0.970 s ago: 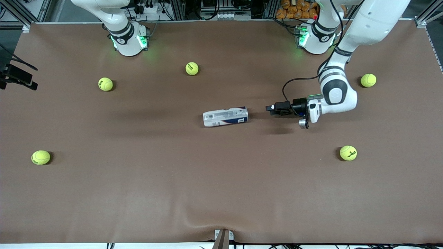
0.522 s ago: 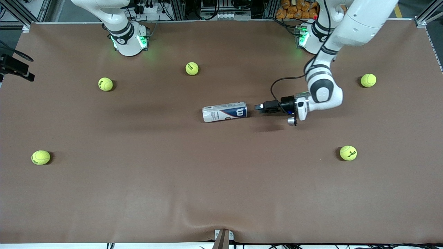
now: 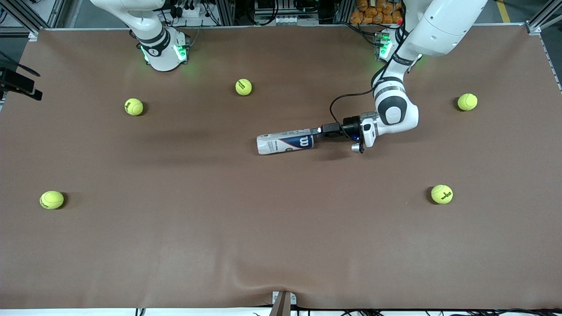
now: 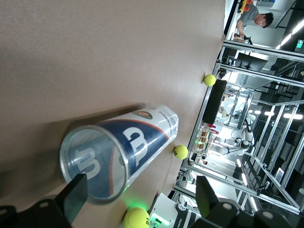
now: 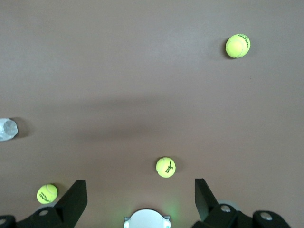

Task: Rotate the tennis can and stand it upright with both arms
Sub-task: 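Retract the right gripper while the left gripper reaches the can's end, then grasp the can's end with the left gripper and lift it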

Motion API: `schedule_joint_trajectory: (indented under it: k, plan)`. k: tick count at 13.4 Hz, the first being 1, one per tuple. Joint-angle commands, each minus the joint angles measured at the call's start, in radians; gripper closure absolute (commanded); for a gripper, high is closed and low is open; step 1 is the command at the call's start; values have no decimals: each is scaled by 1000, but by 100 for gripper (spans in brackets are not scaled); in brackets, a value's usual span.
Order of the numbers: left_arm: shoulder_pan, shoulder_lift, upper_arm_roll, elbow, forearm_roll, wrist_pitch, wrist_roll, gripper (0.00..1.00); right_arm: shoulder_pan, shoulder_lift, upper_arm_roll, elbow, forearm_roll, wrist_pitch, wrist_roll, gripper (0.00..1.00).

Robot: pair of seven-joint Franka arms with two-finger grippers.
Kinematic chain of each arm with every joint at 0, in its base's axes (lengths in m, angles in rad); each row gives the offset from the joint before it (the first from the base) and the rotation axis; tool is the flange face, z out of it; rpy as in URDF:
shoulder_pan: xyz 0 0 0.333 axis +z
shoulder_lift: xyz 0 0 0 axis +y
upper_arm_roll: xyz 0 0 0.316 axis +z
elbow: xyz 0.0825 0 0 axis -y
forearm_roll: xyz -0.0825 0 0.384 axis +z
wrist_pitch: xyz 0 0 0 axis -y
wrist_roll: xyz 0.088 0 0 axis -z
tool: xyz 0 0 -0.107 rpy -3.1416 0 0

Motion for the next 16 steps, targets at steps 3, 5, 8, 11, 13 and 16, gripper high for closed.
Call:
schedule_joint_trajectory:
  k: [3, 5, 8, 11, 13, 16]
  plan:
    - [-6, 20, -26, 27, -64, 7, 19, 0, 31, -3, 14, -10, -20, 13, 73, 0]
    - [-15, 45, -26, 50, -64, 7, 22, 17, 37, -3, 14, -8, -24, 14, 70, 0]
    - [-17, 72, -25, 71, -64, 7, 59, 47, 33, -3, 14, -8, -26, 19, 62, 0]
    - [-15, 82, -25, 77, -51, 7, 121, 100, 36, -2, 14, -8, -24, 23, 62, 0]
    - [-14, 80, -25, 88, -50, 5, 117, 100, 36, 3, 14, -7, -24, 23, 61, 0]
    - [-17, 70, -26, 116, -47, 5, 65, 100, 36, 3, 14, -7, -18, 23, 61, 0]
